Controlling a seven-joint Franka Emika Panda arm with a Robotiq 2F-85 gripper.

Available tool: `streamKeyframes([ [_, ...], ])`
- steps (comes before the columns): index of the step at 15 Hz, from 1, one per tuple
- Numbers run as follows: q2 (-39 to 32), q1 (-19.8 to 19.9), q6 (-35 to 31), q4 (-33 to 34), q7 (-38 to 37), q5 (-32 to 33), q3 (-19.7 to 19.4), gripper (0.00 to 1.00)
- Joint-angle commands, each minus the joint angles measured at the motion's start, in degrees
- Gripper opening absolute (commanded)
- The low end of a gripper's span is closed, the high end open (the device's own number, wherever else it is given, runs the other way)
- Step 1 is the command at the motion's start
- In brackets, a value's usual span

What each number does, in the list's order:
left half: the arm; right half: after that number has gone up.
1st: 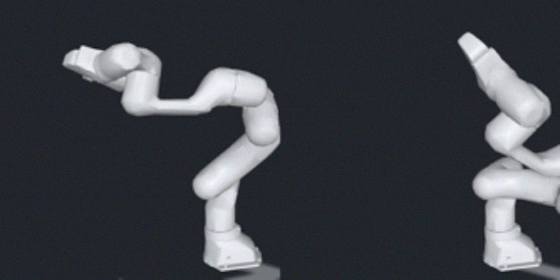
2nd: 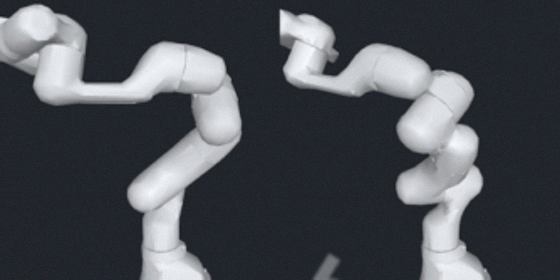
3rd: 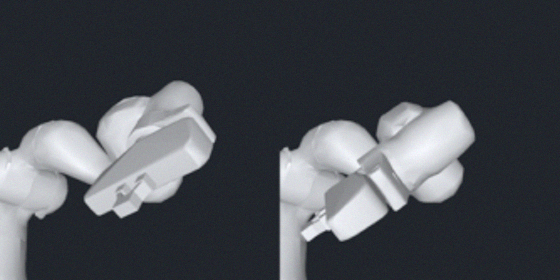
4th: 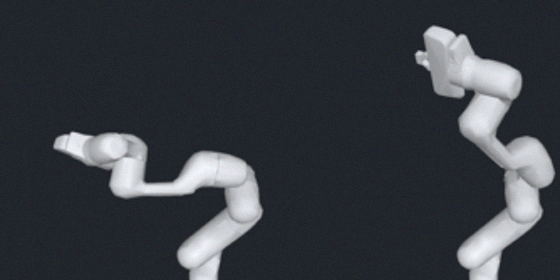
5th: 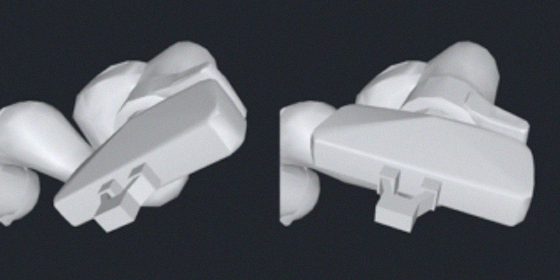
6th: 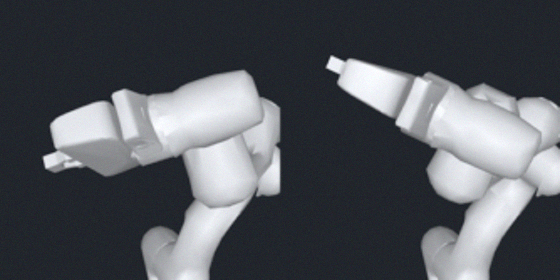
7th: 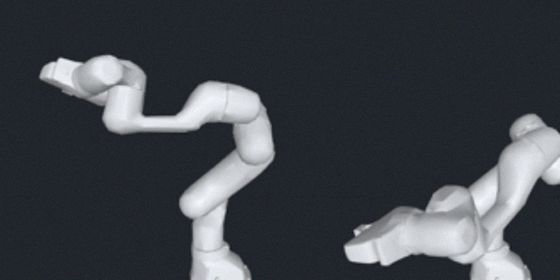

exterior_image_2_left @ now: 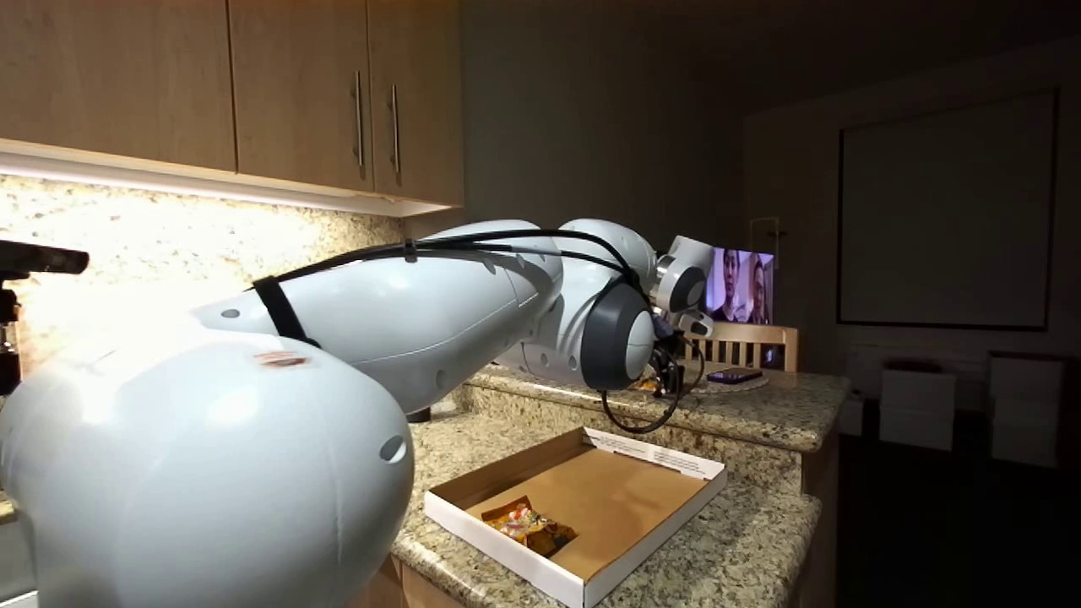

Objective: Place two sachets from the counter on the box

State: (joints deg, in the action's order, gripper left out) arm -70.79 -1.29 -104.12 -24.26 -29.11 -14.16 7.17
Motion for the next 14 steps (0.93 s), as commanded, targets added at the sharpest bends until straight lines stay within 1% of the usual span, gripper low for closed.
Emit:
streamKeyframes([
  [1, 0.4, 0.0, -0.8, -1.0, 0.0, 0.1, 0.0, 0.53],
  [2, 0.4, 0.0, -0.9, -1.0, 0.0, 0.1, 0.1, 0.45],
  [3, 0.4, 0.0, -1.0, -1.0, 0.0, 0.1, 0.1, 0.40],
  [4, 0.4, -0.1, -1.0, -1.1, 0.0, 0.1, 0.1, 0.32],
  [6, 0.5, -0.2, -1.0, -1.1, 0.0, 0.1, 0.1, 0.21],
  [9, 0.6, -0.3, -0.8, -1.0, -0.1, 0.0, 0.2, 0.01],
  [13, 0.5, -0.3, -0.6, -0.5, 0.1, -0.3, 0.6, 0.00],
  [14, 0.5, -0.2, -0.6, -0.3, 0.1, -0.4, 0.6, 0.01],
])
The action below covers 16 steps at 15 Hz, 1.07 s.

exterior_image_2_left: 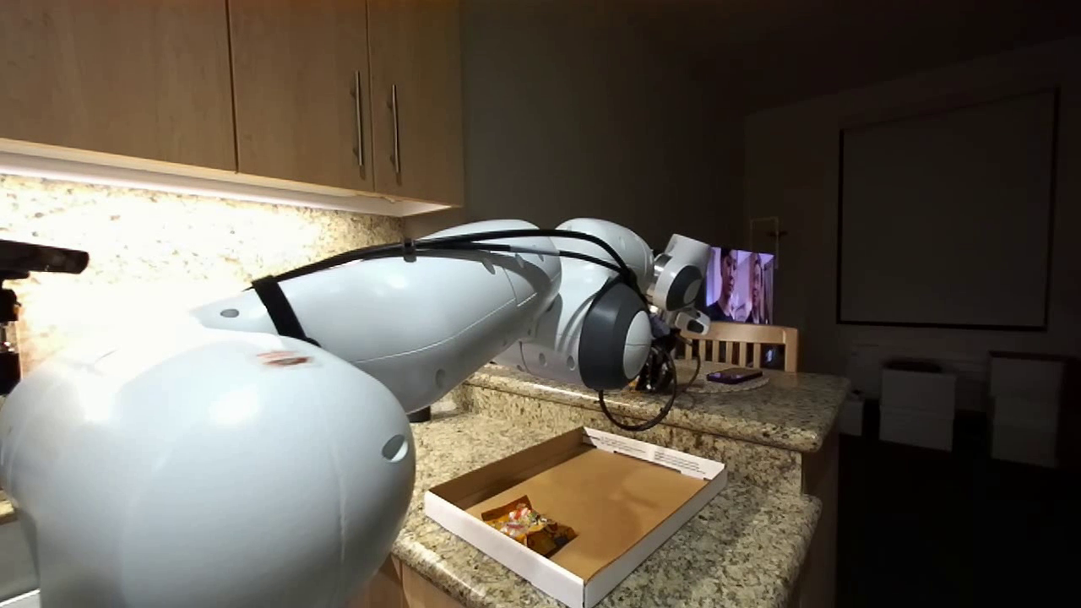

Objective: Place two sachets from the counter on the box

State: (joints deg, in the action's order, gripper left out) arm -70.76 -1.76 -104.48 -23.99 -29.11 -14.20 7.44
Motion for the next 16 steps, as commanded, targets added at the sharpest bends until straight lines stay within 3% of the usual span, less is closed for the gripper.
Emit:
streamKeyframes([
  [1, 0.5, 0.4, -0.2, -0.4, 0.1, -0.4, 0.4, 0.01],
  [7, -1.1, 1.9, 2.1, 5.0, -0.3, -1.4, 1.1, 0.01],
  [9, -0.2, 2.8, 4.6, 2.8, -0.3, -2.8, 2.0, 0.01],
  [14, -1.2, 4.0, 19.9, 3.2, -3.6, -4.1, 2.3, 0.01],
  [16, 0.0, 4.2, 16.5, 3.7, -4.5, -4.2, 2.0, 0.01],
])
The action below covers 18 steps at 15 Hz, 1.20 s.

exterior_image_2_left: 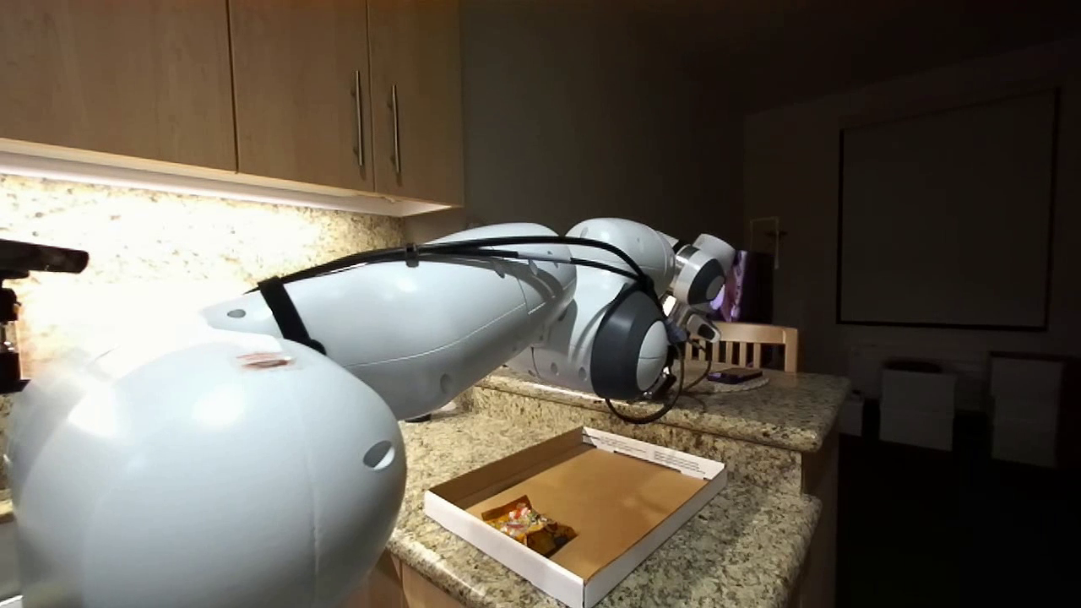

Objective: Place two sachets from the counter on the box

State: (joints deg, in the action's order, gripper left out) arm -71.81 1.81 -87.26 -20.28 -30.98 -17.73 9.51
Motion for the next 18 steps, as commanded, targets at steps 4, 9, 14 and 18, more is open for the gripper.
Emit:
streamKeyframes([
  [4, 1.9, 0.6, -9.4, 0.3, -3.4, -0.7, -0.1, 0.01],
  [9, 3.8, 1.0, -2.2, 0.3, -4.4, -1.0, 0.8, 0.01],
  [14, 6.5, 1.1, -3.7, 0.4, -10.0, -0.9, 0.1, 0.01],
  [18, 9.3, 1.1, -4.6, 0.5, -18.0, -0.6, -0.7, 0.01],
])
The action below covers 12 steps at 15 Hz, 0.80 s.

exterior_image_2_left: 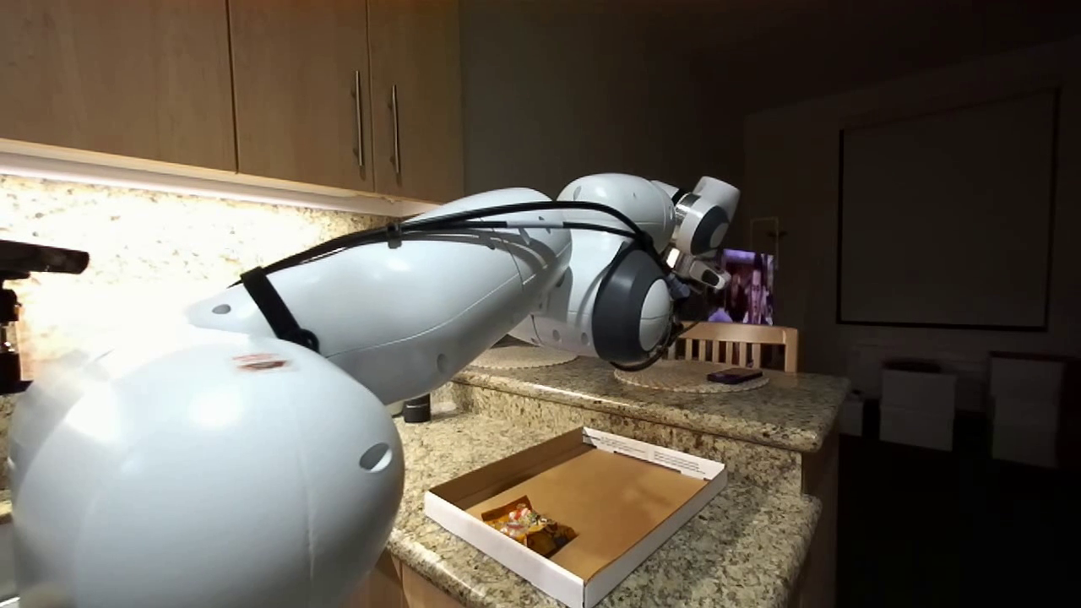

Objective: Place two sachets from the counter on the box

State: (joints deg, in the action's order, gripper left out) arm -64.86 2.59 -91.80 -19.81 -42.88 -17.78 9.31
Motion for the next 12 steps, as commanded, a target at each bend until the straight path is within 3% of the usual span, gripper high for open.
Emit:
streamKeyframes([
  [1, 3.2, 0.4, 0.3, 0.0, -8.3, -0.5, -0.6, 0.01],
  [12, 12.7, 0.2, 1.6, 0.1, -25.7, -0.1, -2.4, 0.01],
])
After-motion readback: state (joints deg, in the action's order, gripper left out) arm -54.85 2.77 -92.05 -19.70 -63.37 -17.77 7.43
